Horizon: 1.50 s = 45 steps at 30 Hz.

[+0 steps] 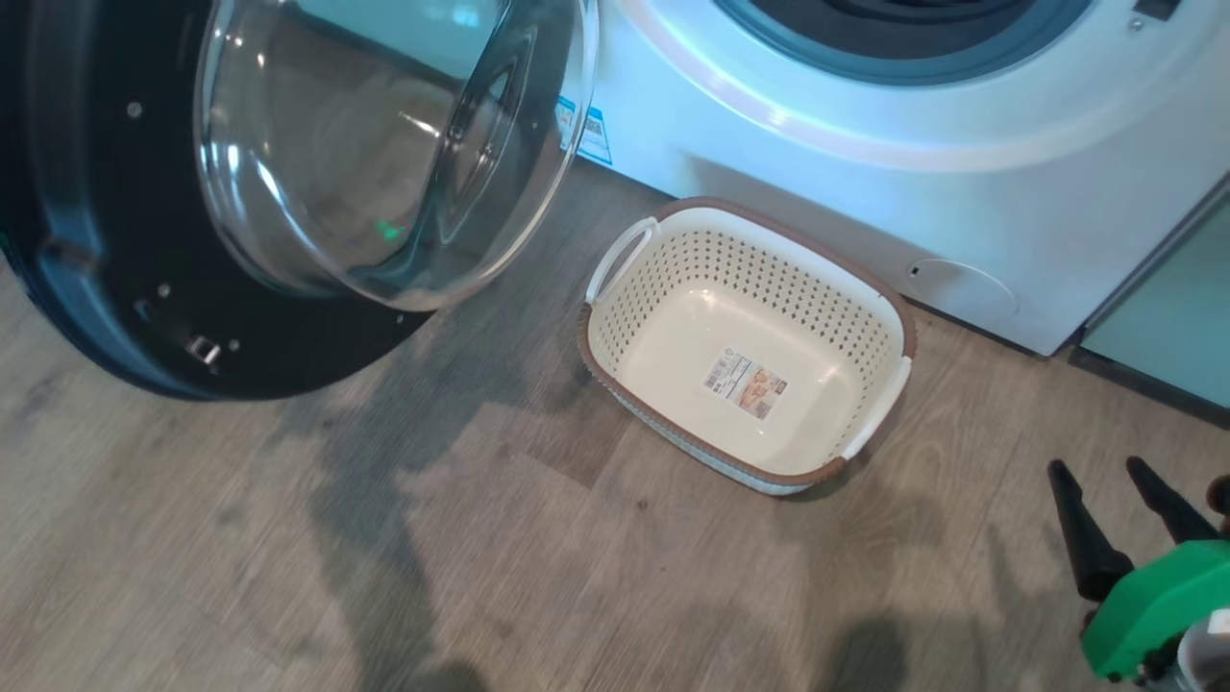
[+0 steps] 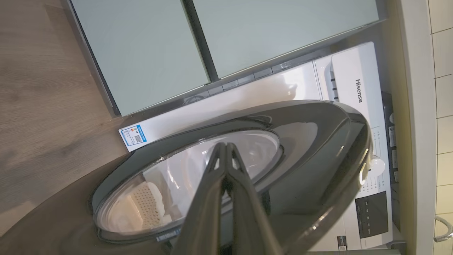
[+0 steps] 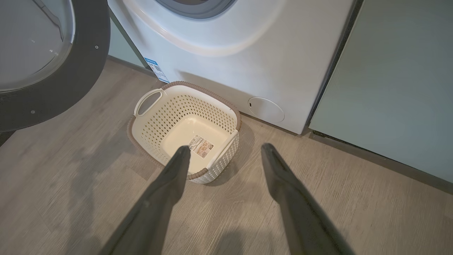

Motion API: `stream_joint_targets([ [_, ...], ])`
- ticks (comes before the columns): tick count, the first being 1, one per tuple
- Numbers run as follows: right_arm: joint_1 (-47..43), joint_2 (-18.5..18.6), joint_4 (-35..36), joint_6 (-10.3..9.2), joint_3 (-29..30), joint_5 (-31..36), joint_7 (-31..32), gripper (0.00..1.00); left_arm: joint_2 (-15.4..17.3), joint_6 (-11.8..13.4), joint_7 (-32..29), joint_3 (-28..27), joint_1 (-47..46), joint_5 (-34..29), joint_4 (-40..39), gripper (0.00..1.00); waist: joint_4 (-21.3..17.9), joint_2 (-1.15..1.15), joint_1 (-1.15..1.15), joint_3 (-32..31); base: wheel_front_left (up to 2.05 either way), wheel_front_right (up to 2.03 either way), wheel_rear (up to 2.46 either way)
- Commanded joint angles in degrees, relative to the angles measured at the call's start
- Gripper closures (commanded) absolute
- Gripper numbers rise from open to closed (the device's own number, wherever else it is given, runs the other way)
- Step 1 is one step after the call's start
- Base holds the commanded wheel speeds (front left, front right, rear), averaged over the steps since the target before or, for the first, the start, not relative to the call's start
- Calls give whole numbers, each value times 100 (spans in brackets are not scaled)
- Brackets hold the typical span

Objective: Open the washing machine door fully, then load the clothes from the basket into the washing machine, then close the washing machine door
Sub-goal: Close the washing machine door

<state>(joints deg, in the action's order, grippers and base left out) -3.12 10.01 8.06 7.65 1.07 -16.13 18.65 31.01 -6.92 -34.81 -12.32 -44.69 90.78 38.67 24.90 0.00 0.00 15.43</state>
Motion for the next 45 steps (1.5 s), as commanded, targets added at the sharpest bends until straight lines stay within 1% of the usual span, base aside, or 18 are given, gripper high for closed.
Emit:
stream_joint_targets([
  [1, 162, -6, 131, -16, -126, -50, -59, 0, 293, -41, -118, -79, -6, 51, -309, 100, -47, 0, 0, -47, 0, 0, 0],
  [9, 218, -153, -107, -16, -214, -88, -175, 0, 224, -43, -330, -21, 197, 102, -594, 100, -204, 0, 0, -165, 0, 0, 0],
  [21, 144, -410, -622, -16, -233, -163, -364, 0, 185, 32, -823, 192, 637, 128, -1278, 100, -517, 0, 0, -576, 0, 0, 0],
  [33, 104, -562, -839, -16, -293, -201, -537, 0, -47, 138, -1131, 408, 948, 217, -2000, 100, -960, 0, 0, -855, 0, 0, 0],
  [45, 75, -638, -932, -16, -279, -213, -630, 0, -365, 191, -1167, 539, 1120, 293, -2440, 100, -1497, 0, 0, -944, 0, 0, 0],
])
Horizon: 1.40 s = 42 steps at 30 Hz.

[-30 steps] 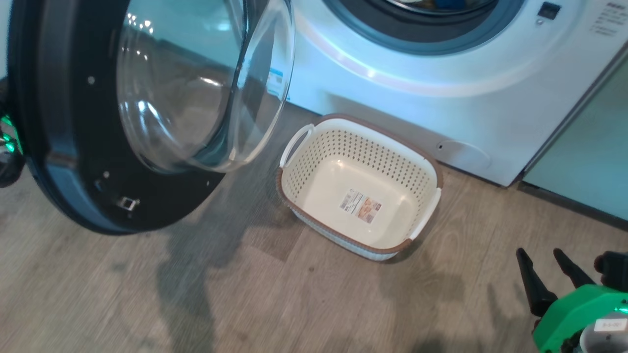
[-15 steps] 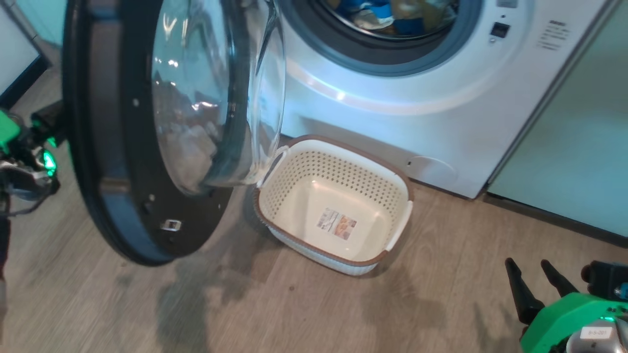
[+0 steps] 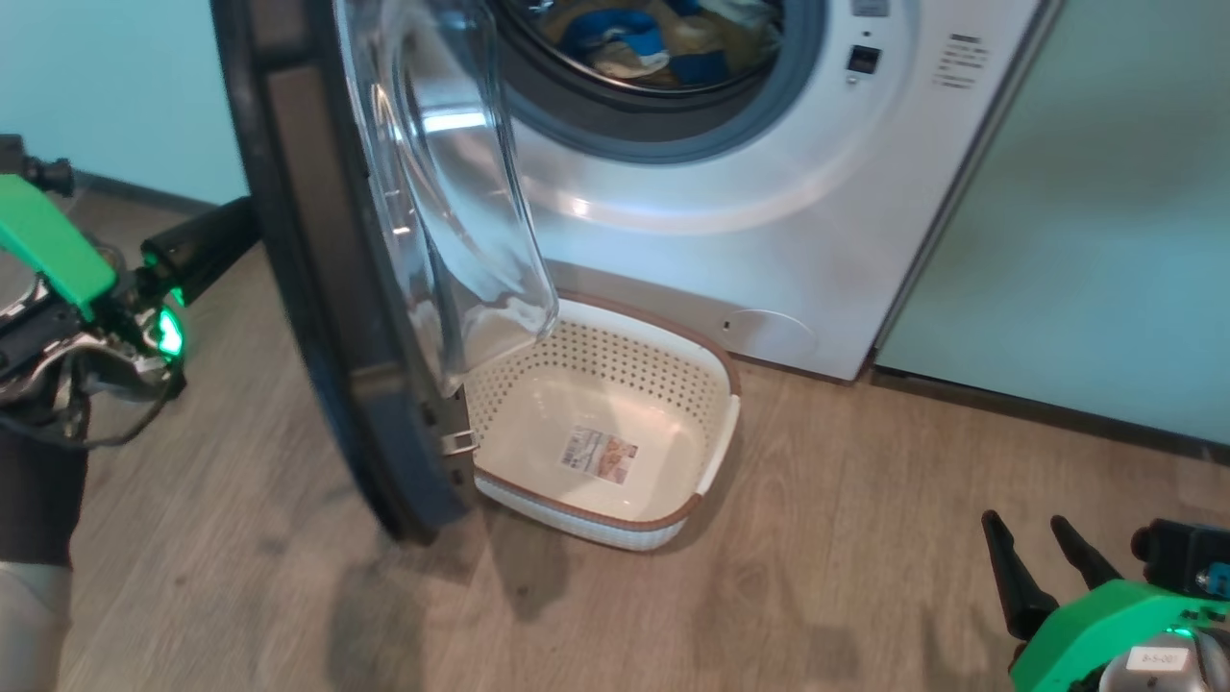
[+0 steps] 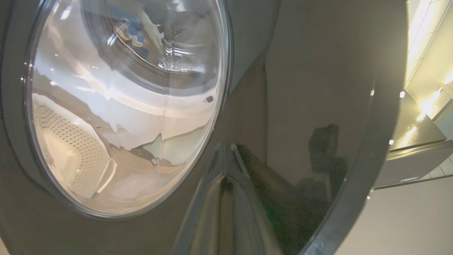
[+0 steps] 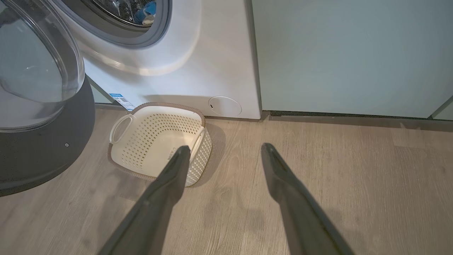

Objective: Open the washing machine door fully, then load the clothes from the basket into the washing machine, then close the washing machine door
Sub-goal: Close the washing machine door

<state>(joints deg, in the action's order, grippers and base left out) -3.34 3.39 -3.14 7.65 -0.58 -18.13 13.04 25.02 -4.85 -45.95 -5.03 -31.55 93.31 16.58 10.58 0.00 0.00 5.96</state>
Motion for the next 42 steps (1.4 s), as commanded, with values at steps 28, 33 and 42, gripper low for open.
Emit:
stream_joint_targets([
  [28, 532, -27, 23, -16, -246, -84, -263, 0, -327, -142, 465, -97, -607, -141, -261, 100, -1157, 0, 0, 417, 0, 0, 0],
  [33, 625, -30, -39, -16, -296, -107, -303, 0, -381, -184, 553, -96, -687, -193, -166, 100, -1264, 0, 0, 464, 0, 0, 0],
  [42, 721, -33, -131, -16, -284, -135, -375, 0, -510, -237, 622, -117, -741, -163, -110, 100, -1300, 0, 0, 499, 0, 0, 0],
])
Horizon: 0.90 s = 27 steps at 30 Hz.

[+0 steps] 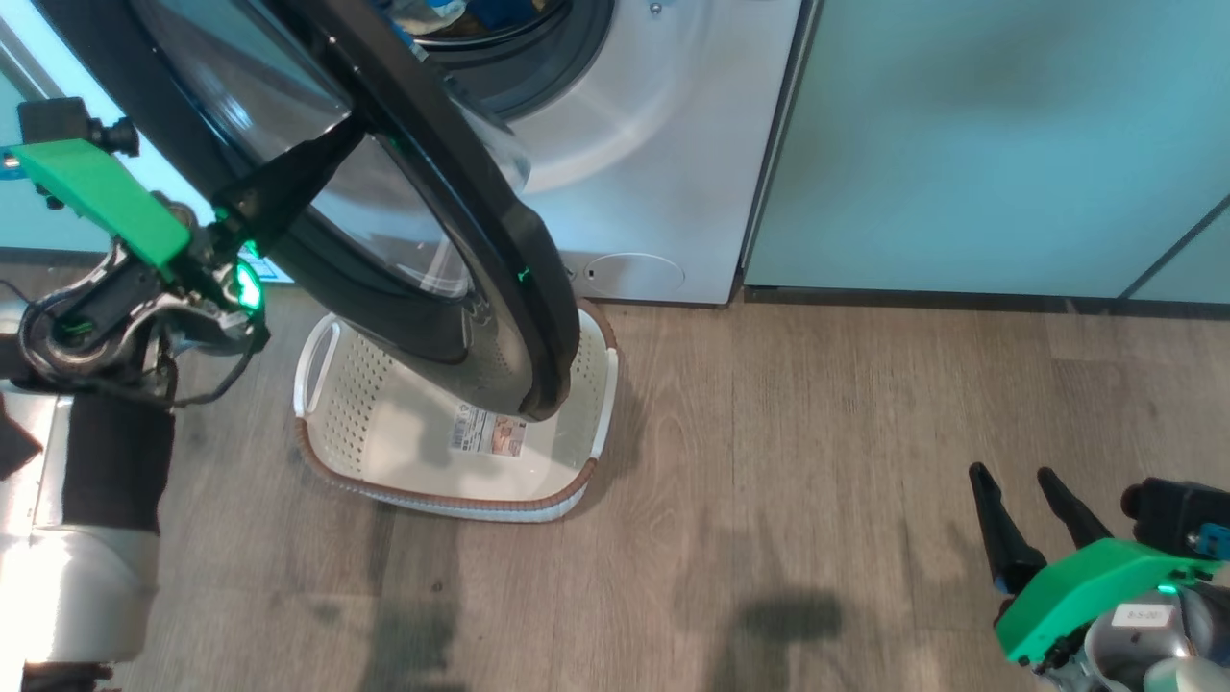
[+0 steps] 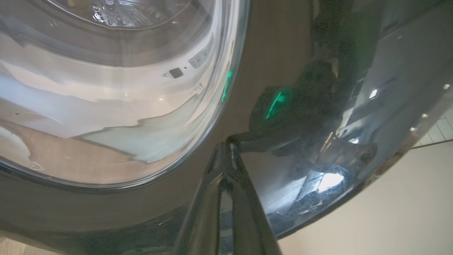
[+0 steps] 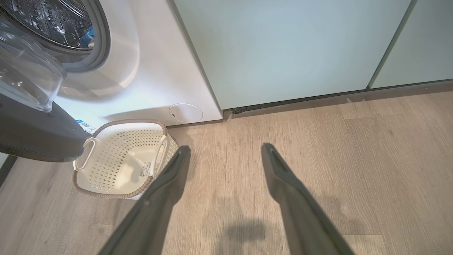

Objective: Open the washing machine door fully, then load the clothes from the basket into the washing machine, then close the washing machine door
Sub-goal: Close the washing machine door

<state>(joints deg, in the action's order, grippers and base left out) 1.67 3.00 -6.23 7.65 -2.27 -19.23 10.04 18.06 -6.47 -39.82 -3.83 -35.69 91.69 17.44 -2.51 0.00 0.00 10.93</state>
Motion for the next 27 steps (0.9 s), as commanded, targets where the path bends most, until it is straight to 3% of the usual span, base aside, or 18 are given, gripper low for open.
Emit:
stream_joint_targets([
  [1, 219, 5, 171, -16, -98, -26, -82, 0, 169, -78, 11, -241, -323, 11, -202, 100, 23, 0, 0, -3, 0, 0, 0],
  [15, 176, 7, 156, -16, 125, 6, -200, 0, -10, -100, 123, -508, 179, 200, -631, 100, 293, 0, 0, -165, 0, 0, 0],
  [20, 133, 19, 193, -16, 225, 47, -230, 0, -117, -101, 541, -806, 652, 2, -1257, 100, 426, 0, 0, -286, 0, 0, 0],
  [21, 127, 19, 204, -16, 238, 53, -233, 0, -134, -101, 655, -861, 731, -79, -1371, 85, 442, 0, 0, -297, 0, 0, 0],
  [23, 112, 20, 222, -16, 266, 69, -232, 0, -146, -101, 942, -916, 903, -376, -1568, 25, 486, 0, 0, -329, 0, 0, 0],
  [24, 110, 20, 235, -16, 278, 77, -234, 0, -161, -101, 1080, -928, 987, -509, -1659, 0, 502, 0, 0, -338, 0, 0, 0],
  [27, 82, 19, 261, -16, 314, 99, -229, 0, -166, -101, 1611, -906, 1222, -1068, -1865, 0, 555, 0, 0, -388, 0, 0, 0],
])
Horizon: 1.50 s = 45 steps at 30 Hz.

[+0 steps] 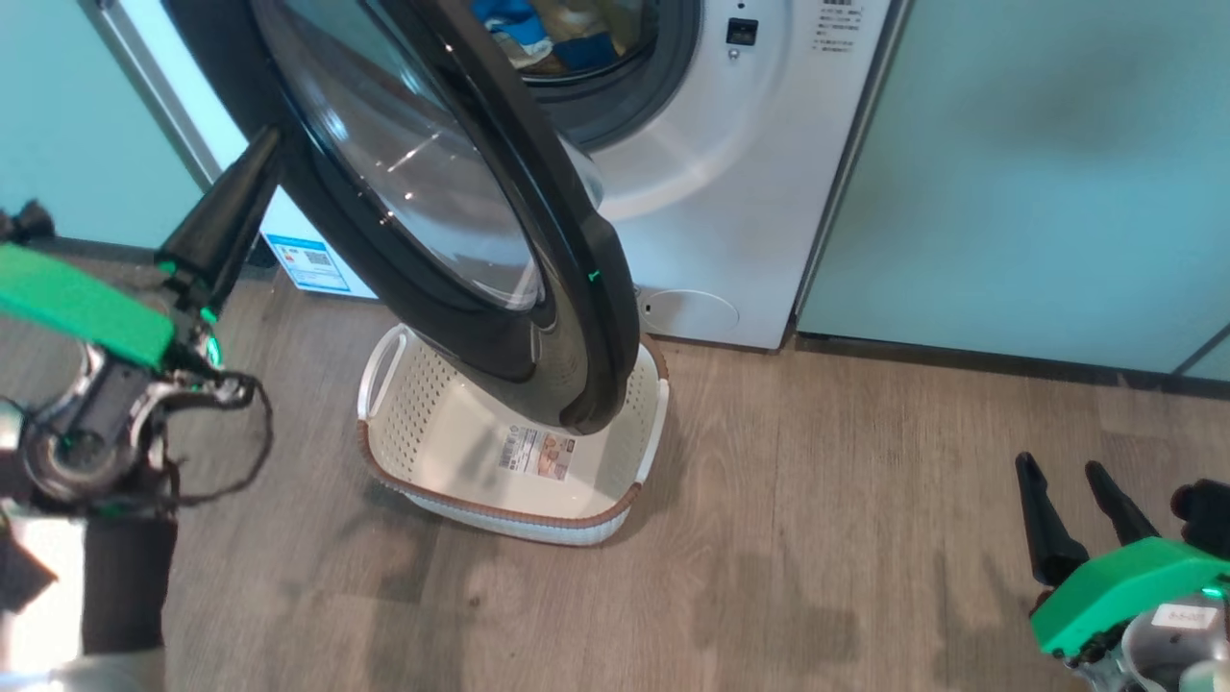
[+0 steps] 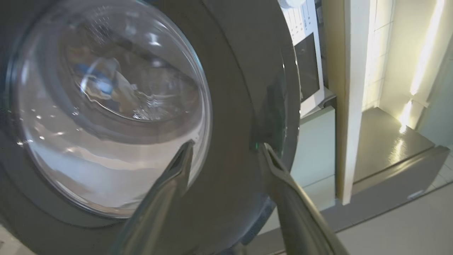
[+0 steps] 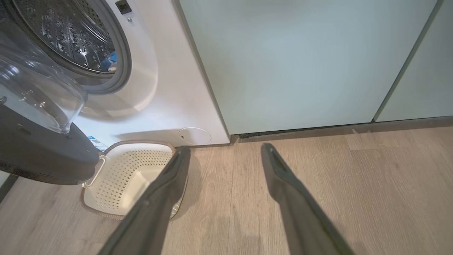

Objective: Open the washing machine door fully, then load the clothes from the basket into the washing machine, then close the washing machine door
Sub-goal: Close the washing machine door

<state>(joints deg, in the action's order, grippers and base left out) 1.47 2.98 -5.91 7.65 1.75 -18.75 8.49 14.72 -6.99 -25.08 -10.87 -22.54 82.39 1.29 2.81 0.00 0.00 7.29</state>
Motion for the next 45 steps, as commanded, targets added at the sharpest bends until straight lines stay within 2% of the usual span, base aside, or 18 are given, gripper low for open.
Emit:
stream_joint_targets([
  [1, 94, 21, 237, -16, -77, 58, -70, 0, 176, -49, 331, -177, -21, -346, -302, 0, 40, 0, 0, -38, 0, 0, 0],
  [4, 68, 19, 258, -16, -79, 74, -58, 0, 220, -49, 886, -23, 220, -966, -401, 0, 62, 0, 0, -91, 0, 0, 0],
  [11, 6, 17, 309, -16, -95, 87, -47, 0, 381, -41, 2158, 501, 835, -2865, -454, 0, 47, 0, 0, -179, 0, 0, 0],
  [16, -65, 14, 369, -16, -102, 88, -54, 0, 367, 323, 2836, 910, 1262, -4255, -542, 0, -5, 0, 0, -217, 0, 0, 0],
  [23, -213, 9, 469, -16, -129, 93, -50, 0, 278, 845, 3406, 1390, 1885, -5502, -635, 0, -138, 0, 0, -259, 0, 0, 0],
  [32, -414, 4, 638, -16, -118, 122, 15, 0, 241, 1179, 3676, 1704, 2247, -6192, -630, 0, -236, 0, 0, -317, 0, 0, 0],
  [45, -519, -4, 909, -16, -160, 228, -235, 0, 193, 1345, 3682, 1848, 2414, -6317, -670, 0, -339, 0, 0, -309, 0, 0, 0],
])
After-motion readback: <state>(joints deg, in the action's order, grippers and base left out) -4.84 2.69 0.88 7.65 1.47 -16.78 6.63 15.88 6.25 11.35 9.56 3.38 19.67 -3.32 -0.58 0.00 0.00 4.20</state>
